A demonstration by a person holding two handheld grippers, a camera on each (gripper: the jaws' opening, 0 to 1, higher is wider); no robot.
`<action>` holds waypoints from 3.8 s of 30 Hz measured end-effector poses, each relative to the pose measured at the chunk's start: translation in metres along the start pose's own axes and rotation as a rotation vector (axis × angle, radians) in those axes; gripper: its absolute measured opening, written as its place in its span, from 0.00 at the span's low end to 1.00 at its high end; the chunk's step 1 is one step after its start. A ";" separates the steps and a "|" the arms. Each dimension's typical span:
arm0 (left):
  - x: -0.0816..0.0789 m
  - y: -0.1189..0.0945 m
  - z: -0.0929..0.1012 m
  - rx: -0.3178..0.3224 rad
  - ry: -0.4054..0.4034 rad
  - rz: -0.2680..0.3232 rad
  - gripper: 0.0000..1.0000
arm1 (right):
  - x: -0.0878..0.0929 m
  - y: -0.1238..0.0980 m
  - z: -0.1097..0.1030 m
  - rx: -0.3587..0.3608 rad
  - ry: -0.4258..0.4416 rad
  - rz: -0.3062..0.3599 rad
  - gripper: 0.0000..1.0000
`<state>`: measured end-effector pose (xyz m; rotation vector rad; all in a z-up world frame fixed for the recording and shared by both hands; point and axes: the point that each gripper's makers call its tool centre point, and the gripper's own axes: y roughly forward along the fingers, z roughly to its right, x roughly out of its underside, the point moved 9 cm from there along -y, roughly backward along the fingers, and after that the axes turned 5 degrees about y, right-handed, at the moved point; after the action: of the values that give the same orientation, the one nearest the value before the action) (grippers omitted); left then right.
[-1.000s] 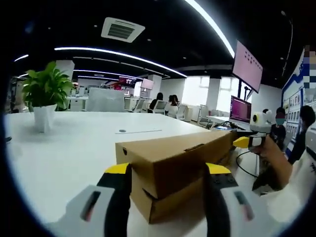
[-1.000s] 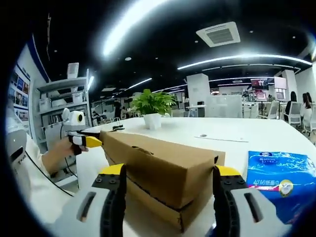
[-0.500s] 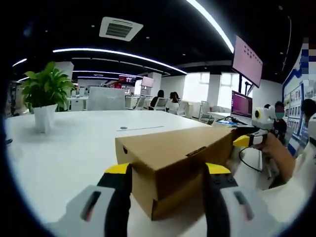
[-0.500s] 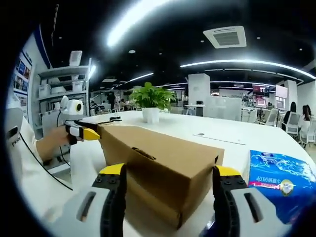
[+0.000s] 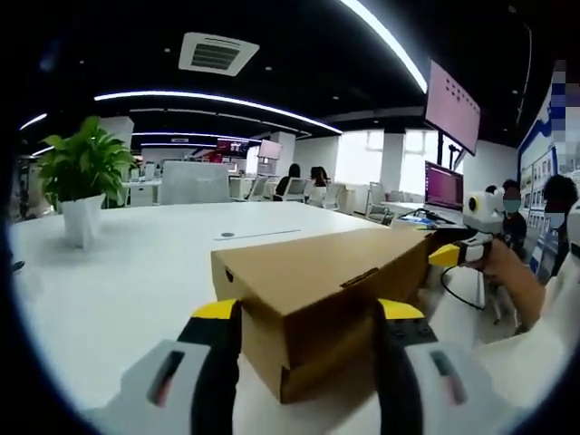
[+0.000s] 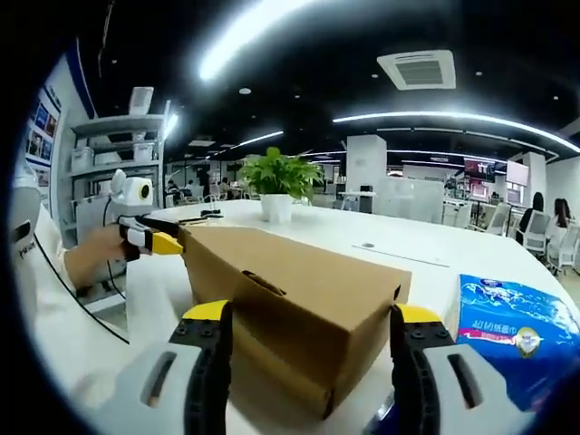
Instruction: Operate the shoe box by opening the lid, removing the specified soft item, and placing it in the target area until the item is outside and the box remains undamaged.
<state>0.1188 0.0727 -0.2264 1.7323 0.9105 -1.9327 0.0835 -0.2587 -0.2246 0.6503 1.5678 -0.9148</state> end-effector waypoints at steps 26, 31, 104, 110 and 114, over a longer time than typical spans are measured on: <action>-0.007 -0.007 -0.003 0.005 0.026 0.041 0.71 | -0.011 -0.013 -0.002 -0.029 0.082 0.077 0.75; -0.016 -0.013 -0.001 0.011 0.024 0.106 0.74 | -0.022 -0.020 -0.005 -0.090 0.151 0.185 0.80; -0.016 -0.022 0.029 -0.049 0.937 0.005 0.54 | -0.023 -0.033 -0.046 -0.021 -0.999 0.110 0.59; -0.010 -0.017 0.030 -0.073 1.036 -0.022 0.57 | -0.013 -0.026 -0.042 -0.029 -0.962 0.052 0.53; -0.006 -0.017 0.030 -0.073 1.065 -0.043 0.57 | -0.009 -0.026 -0.042 -0.028 -1.011 0.034 0.53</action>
<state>0.0870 0.0636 -0.2161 2.7104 1.2951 -0.8514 0.0408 -0.2371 -0.2082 0.1211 0.6551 -0.9686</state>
